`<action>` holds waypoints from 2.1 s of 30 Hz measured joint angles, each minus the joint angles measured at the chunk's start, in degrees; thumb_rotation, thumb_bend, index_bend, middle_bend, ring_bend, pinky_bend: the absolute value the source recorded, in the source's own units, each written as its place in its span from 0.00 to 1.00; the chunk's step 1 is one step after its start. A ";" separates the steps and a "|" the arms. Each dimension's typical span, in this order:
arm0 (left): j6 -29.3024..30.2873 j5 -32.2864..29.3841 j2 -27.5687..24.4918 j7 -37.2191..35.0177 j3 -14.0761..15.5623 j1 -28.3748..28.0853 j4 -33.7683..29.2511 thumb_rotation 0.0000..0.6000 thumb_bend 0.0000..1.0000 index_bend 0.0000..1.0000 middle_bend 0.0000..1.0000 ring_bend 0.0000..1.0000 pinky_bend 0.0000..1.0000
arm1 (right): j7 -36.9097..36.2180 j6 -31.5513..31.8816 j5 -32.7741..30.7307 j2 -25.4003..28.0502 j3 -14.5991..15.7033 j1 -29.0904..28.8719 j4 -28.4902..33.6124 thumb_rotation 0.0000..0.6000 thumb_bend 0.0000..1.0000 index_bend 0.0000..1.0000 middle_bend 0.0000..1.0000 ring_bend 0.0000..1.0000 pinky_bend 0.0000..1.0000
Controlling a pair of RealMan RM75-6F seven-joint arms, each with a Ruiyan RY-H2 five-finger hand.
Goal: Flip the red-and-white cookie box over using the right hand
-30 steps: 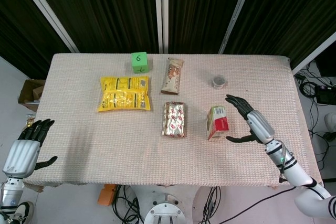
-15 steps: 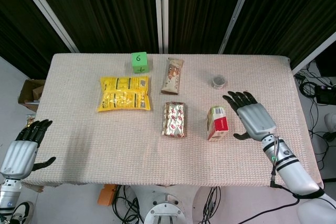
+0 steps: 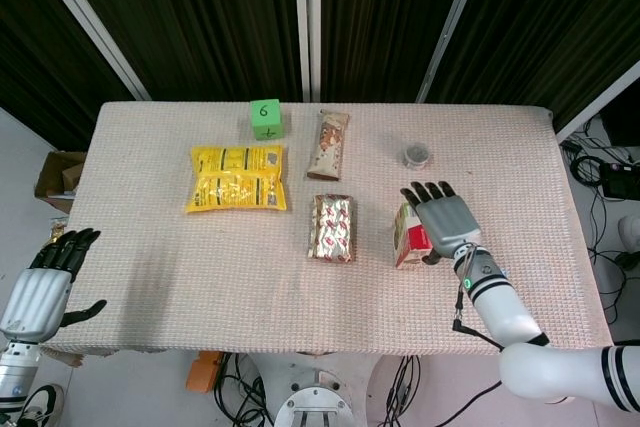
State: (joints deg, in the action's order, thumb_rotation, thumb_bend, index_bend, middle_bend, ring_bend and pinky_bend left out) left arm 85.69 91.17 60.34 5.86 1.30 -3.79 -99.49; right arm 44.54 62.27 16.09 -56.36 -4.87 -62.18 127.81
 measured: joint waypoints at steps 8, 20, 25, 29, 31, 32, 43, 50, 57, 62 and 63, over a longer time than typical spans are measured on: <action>-0.21 0.13 -0.35 -1.02 0.17 -0.05 -0.31 1.00 0.02 0.09 0.10 0.08 0.19 | 0.86 1.09 -3.58 -3.46 0.29 -1.93 -3.09 1.00 0.00 0.00 0.00 0.00 0.00; -0.08 0.11 -0.13 1.03 0.12 0.05 0.01 1.00 0.02 0.09 0.10 0.08 0.19 | -1.24 -1.27 -2.52 -4.98 0.70 -1.56 -5.81 1.00 0.00 0.00 0.04 0.00 0.00; 0.04 -0.14 -0.13 0.48 0.06 0.20 0.06 1.00 0.02 0.09 0.10 0.08 0.19 | -0.75 0.09 -1.94 -5.34 1.10 -1.67 -5.98 1.00 0.00 0.00 0.26 0.00 0.00; -0.03 -0.13 -0.17 0.27 0.12 0.23 0.01 1.00 0.02 0.09 0.10 0.08 0.19 | -0.41 2.78 -0.83 -6.27 1.33 -1.40 -6.06 1.00 0.01 0.00 0.45 0.03 0.00; -0.10 -0.15 -0.18 0.17 0.14 0.22 -0.04 1.00 0.02 0.09 0.10 0.08 0.19 | -0.48 4.18 0.16 -6.75 1.31 -1.03 -6.00 1.00 0.05 0.00 0.49 0.06 0.00; -0.15 -0.17 -0.19 0.12 0.15 0.22 -0.06 1.00 0.02 0.09 0.10 0.08 0.19 | -0.66 4.68 0.70 -6.87 1.24 -0.80 -5.93 1.00 0.06 0.00 0.49 0.07 0.00; -0.94 -0.45 0.08 -0.05 0.23 -0.02 0.03 1.00 0.02 0.09 0.10 0.08 0.19 | -15.70 4.78 17.87 -4.06 -0.28 7.25 -3.77 1.00 0.13 0.00 0.54 0.09 0.00; -1.46 -0.44 0.07 1.09 0.41 -0.19 -0.50 1.00 0.02 0.09 0.10 0.08 0.19 | -46.25 2.78 38.53 -3.62 0.14 16.79 -11.26 1.00 0.18 0.00 0.57 0.09 0.00; -1.81 -0.49 0.35 3.11 0.13 -0.60 -1.67 1.00 0.02 0.09 0.10 0.08 0.19 | -86.34 2.81 59.44 -7.26 2.58 24.56 -31.14 1.00 0.18 0.00 0.59 0.11 0.00; -1.98 -0.26 0.83 4.38 -0.06 -0.94 -2.27 1.00 0.02 0.09 0.10 0.08 0.19 | -103.14 2.33 72.40 -11.23 5.46 27.80 -47.49 1.00 0.17 0.00 0.60 0.11 0.00; -2.03 -0.26 0.92 4.43 -0.07 -0.99 -2.25 1.00 0.02 0.09 0.10 0.08 0.19 | -105.25 2.15 74.92 -12.29 6.28 28.39 -50.65 1.00 0.17 0.00 0.60 0.11 0.00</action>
State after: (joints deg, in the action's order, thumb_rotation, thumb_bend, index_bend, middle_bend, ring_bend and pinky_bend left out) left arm 83.66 90.91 61.25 10.28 1.23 -4.78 -101.74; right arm -60.71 64.42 91.01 -68.65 1.41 -33.79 77.16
